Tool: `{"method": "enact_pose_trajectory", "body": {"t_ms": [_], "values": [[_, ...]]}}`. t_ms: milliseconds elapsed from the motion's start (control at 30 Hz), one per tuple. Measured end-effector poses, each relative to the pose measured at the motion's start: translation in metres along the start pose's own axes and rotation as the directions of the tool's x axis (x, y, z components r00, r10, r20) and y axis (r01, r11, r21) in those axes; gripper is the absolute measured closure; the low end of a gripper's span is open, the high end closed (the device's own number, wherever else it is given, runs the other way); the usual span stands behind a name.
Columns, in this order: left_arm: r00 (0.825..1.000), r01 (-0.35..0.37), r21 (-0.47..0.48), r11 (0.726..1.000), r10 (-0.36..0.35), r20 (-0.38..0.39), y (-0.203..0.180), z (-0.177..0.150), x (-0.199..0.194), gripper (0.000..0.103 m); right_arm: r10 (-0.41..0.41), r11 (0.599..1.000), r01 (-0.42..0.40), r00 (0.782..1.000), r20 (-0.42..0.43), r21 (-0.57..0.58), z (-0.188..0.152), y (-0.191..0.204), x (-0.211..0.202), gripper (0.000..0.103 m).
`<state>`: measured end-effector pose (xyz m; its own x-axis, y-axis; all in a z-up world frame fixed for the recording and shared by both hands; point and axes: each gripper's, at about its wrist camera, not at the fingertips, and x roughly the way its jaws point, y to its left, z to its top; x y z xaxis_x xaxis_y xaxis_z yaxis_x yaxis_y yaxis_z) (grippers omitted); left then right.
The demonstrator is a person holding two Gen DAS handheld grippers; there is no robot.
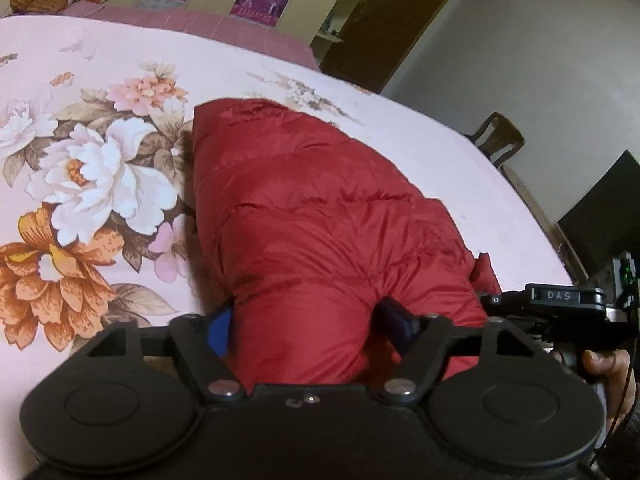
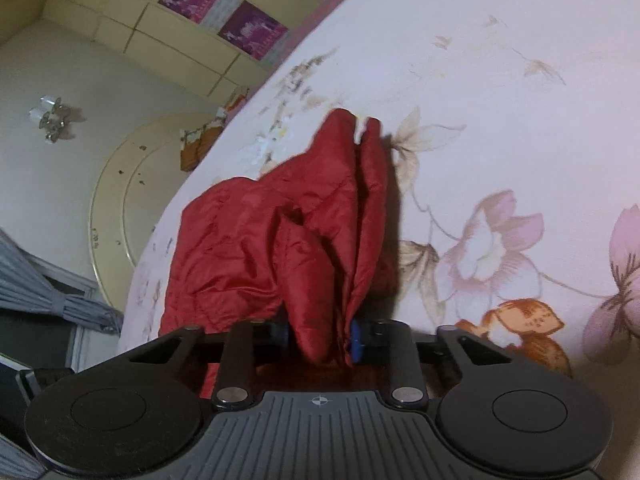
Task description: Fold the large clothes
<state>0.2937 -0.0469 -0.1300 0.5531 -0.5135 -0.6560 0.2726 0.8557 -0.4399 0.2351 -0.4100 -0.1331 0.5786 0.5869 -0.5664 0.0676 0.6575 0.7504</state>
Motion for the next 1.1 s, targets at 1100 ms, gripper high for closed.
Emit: {"method": "enact_pose_trajectory", "body": {"t_ms": [1100], "values": [[0.999, -0.016, -0.144, 0.989, 0.022, 0.04, 0.267, 0.039, -0.157, 0.037, 0.008, 0.994, -0.013, 0.999, -0.053, -0.104, -0.089, 0.215, 0.233, 0.081]]}}
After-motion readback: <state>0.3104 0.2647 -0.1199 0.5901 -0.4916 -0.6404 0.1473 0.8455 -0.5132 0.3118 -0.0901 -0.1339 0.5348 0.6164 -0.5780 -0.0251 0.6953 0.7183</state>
